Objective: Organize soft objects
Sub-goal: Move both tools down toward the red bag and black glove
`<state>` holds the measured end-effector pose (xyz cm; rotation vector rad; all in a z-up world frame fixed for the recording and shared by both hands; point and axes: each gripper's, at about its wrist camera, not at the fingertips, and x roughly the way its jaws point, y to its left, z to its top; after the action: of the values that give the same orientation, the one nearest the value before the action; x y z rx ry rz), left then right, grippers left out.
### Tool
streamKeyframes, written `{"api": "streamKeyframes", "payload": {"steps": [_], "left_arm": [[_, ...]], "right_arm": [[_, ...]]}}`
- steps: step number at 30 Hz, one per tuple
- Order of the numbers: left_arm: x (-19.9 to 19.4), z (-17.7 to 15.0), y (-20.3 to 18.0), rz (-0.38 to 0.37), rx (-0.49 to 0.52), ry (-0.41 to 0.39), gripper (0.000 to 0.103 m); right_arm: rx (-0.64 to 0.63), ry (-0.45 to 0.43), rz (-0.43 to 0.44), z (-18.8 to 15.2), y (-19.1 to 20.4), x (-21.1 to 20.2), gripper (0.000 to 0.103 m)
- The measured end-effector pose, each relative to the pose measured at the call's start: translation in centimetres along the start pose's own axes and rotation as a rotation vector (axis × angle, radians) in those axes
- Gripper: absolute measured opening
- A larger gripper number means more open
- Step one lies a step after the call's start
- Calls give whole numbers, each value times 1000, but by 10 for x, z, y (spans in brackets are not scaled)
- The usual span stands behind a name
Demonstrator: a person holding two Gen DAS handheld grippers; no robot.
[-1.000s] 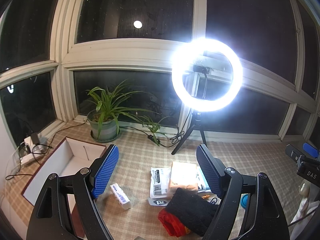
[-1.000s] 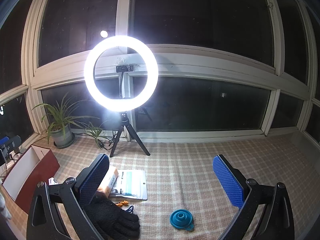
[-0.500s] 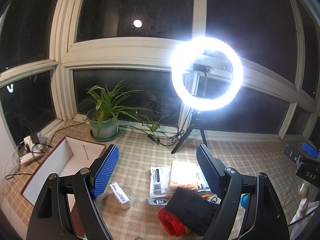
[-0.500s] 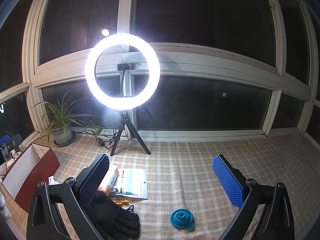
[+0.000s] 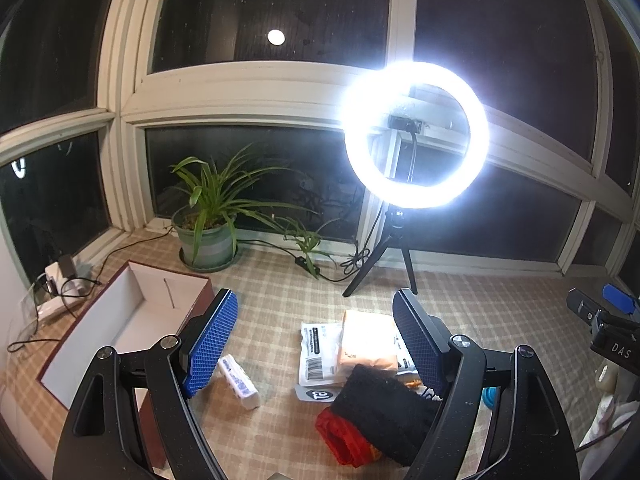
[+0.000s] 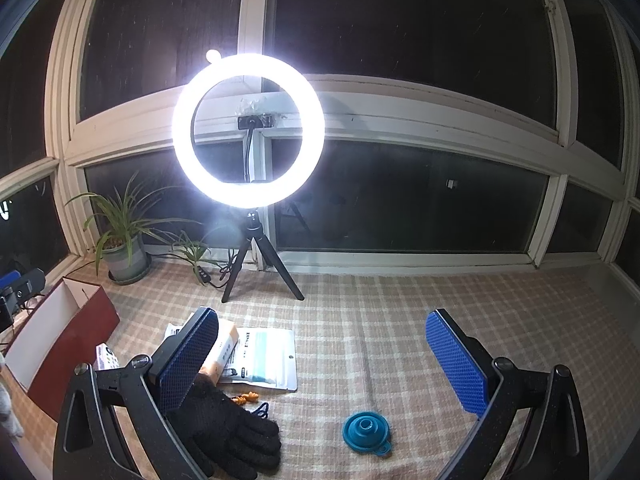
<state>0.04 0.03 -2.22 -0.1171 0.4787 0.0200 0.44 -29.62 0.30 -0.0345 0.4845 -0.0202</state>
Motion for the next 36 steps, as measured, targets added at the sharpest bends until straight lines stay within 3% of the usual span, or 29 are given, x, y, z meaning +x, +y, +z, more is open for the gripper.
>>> {"api": "streamKeyframes", "payload": {"steps": [7, 24, 28, 36], "left_arm": [[8, -11, 6, -9, -10, 48, 80], [34, -55, 11, -57, -23, 207, 80], [49, -60, 13, -71, -43, 244, 80], [88, -59, 11, -85, -59, 328, 79]], "right_arm": [[-3, 15, 25, -3, 1, 4, 102], [57, 152, 270, -37, -16, 46, 102], [75, 192, 335, -44, -17, 55, 102], [150, 277, 383, -57, -29, 74, 102]]}}
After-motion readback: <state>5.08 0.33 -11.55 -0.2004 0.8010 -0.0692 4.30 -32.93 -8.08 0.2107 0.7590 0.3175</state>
